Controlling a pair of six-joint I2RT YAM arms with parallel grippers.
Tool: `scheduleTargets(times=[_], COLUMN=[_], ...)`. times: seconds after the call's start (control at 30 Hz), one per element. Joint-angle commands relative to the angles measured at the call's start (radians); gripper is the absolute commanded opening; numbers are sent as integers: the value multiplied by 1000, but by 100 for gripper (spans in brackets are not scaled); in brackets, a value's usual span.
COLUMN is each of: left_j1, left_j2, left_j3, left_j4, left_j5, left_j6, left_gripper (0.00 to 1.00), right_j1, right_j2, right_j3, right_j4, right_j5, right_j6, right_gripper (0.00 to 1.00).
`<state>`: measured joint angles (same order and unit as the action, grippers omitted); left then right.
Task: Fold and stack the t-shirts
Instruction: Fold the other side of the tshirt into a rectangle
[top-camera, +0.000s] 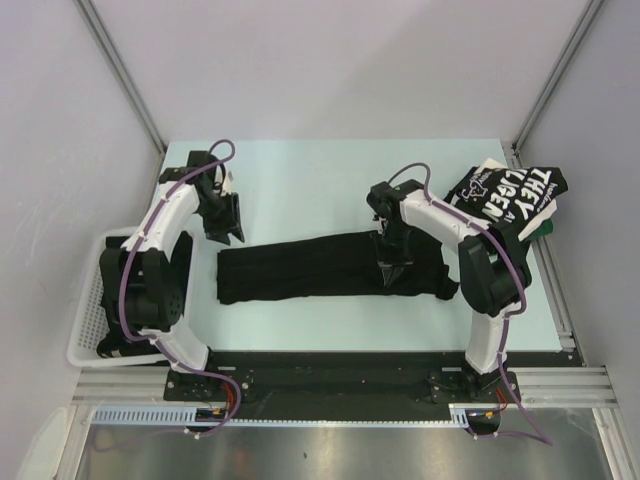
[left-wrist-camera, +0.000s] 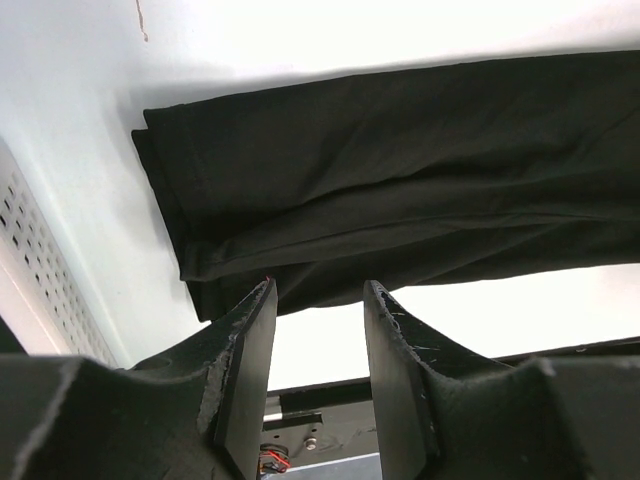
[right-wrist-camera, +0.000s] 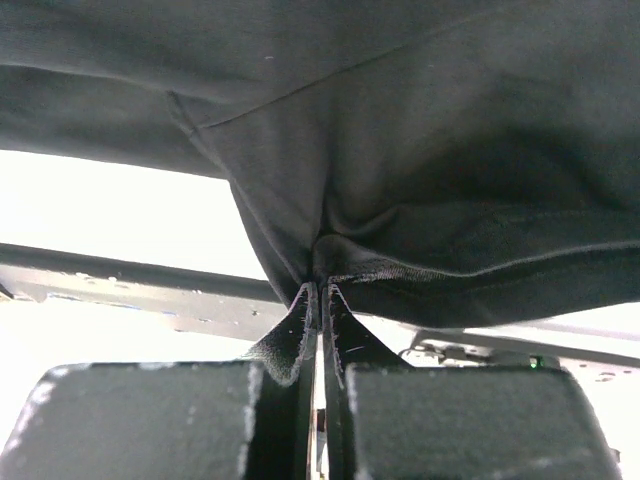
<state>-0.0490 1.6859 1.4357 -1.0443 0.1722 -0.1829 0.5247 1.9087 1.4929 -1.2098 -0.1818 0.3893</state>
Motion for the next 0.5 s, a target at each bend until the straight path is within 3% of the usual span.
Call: scheduleTargets(times=[0.0,0.17,0.47], left_j1=[-12,-18,-20], left_j2=[-52,-57,-86], left_j3=[-17,-15,-35], left_j4=[27,26,9], left_j5=[33,38,16], left_j6=[-10,-21,-20], left_gripper=[45,46,47], right_j1=[5,-3,-75], right_j2=[-42,-14,22], right_j3=[-45,-45,107], right_j4=[-40,-33,-76], right_j5=[22,53,125], right_j6=[5,-7,-35], right_gripper=[3,22,33])
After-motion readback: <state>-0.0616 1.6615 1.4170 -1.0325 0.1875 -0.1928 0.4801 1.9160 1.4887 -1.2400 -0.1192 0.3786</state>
